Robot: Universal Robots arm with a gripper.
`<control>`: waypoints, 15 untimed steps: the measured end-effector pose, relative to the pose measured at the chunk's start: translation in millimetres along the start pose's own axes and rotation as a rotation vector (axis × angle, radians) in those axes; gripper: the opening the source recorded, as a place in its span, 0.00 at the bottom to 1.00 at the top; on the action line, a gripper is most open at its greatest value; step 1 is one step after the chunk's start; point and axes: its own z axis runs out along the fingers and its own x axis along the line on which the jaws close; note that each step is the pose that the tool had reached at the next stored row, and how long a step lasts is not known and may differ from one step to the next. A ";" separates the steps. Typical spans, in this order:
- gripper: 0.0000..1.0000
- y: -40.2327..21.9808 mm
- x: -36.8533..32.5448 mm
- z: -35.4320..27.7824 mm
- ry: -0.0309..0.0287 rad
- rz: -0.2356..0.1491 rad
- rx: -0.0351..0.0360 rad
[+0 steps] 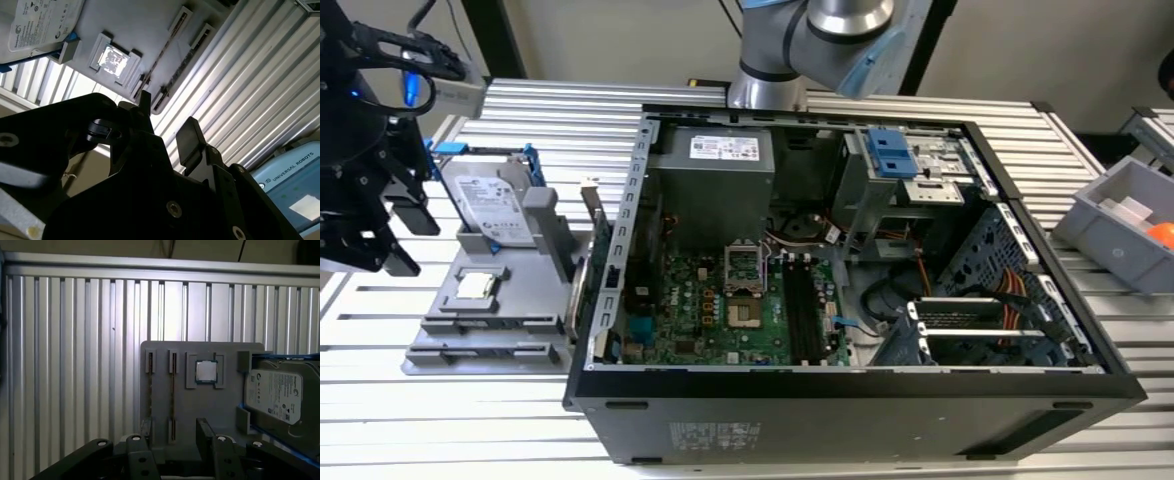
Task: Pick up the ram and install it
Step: 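Pick up the ram and move it above insertion slot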
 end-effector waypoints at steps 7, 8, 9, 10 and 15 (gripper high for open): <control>1.00 -0.2 0.3 6.0 0.0000 0.000 0.0000; 1.00 -0.2 0.4 6.8 0.0000 0.000 0.0000; 1.00 -0.3 0.4 7.5 0.0000 0.000 -0.0001; 1.00 -0.2 0.4 8.2 0.0000 0.000 -0.0002; 1.00 -0.4 0.7 11.9 -0.0001 0.000 -0.0002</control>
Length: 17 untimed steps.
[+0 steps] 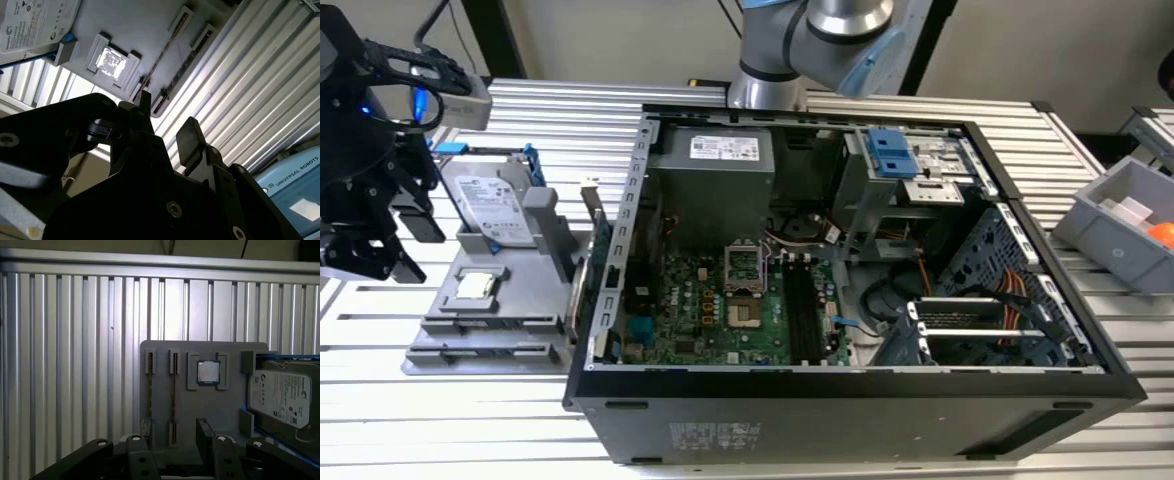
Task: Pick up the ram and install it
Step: 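Pick up the ram and move it above insertion slot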
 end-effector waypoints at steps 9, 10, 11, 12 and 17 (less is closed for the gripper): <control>1.00 -0.2 0.4 7.1 0.0000 0.000 -0.0004; 1.00 -0.2 0.4 7.9 0.0001 0.000 -0.0006; 1.00 -0.3 0.5 8.7 0.0001 0.000 -0.0009; 1.00 -0.3 0.5 9.6 0.0001 0.000 -0.0010; 1.00 -0.4 0.8 14.1 0.0000 0.000 -0.0013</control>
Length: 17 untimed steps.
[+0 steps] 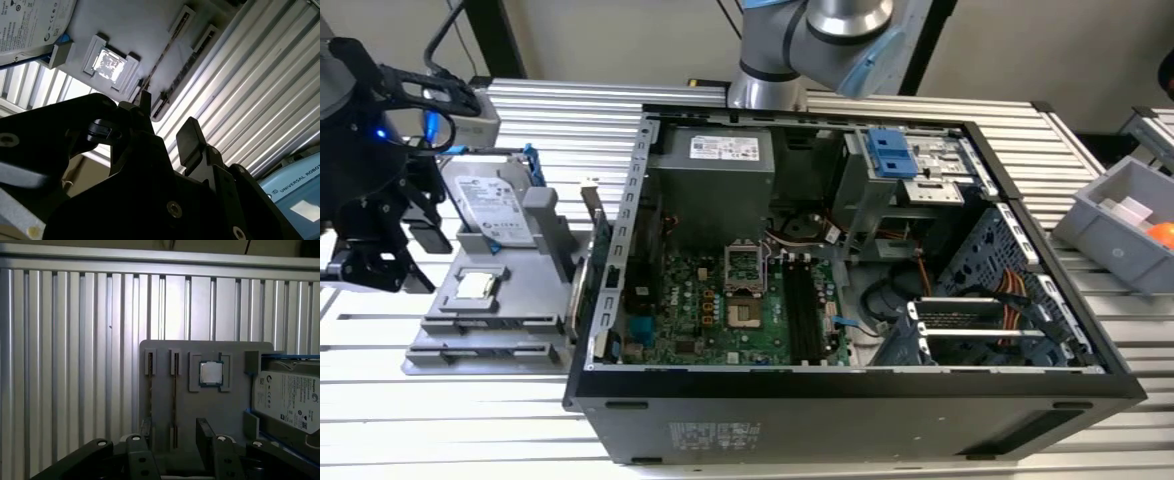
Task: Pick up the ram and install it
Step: 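Pick up the ram and move it above insertion slot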
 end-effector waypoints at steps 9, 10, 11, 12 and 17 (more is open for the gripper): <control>1.00 -0.3 0.3 5.4 0.0001 -0.001 0.0067; 1.00 -0.3 0.3 5.8 0.0001 -0.001 0.0086; 1.00 -0.3 0.2 6.2 0.0002 -0.001 0.0110; 1.00 -0.3 0.2 6.7 0.0001 -0.002 0.0140; 1.00 -0.4 0.3 9.3 0.0005 -0.002 0.0197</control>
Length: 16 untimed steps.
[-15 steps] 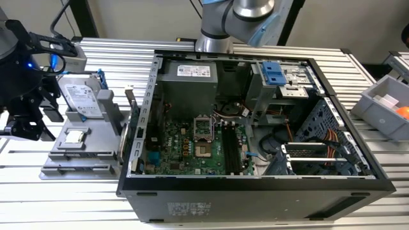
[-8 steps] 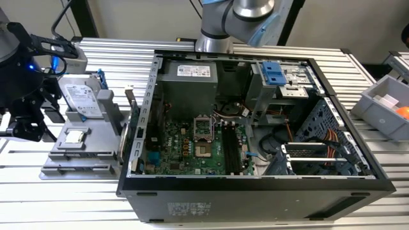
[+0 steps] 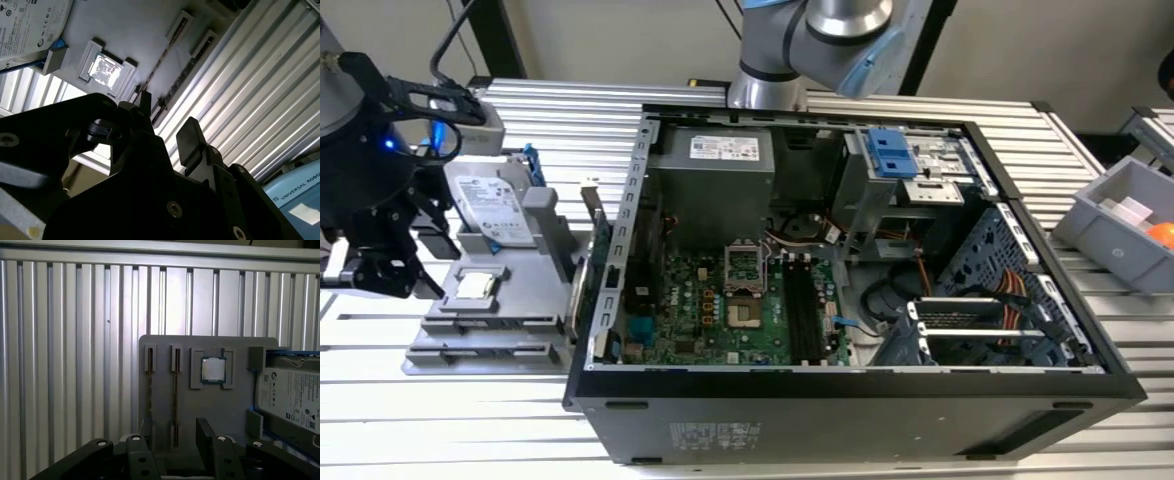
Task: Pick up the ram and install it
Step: 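Pick up the ram and move it above insertion slot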
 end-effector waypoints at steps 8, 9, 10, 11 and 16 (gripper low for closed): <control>1.00 -0.1 0.3 5.5 0.0014 0.000 0.0001; 1.00 -0.1 0.4 6.1 0.0013 0.000 0.0002; 1.00 -0.1 0.4 6.3 0.0015 0.000 0.0001; 1.00 -0.1 0.4 6.5 0.0016 0.000 0.0001; 1.00 -0.1 0.4 7.1 0.0015 0.000 0.0004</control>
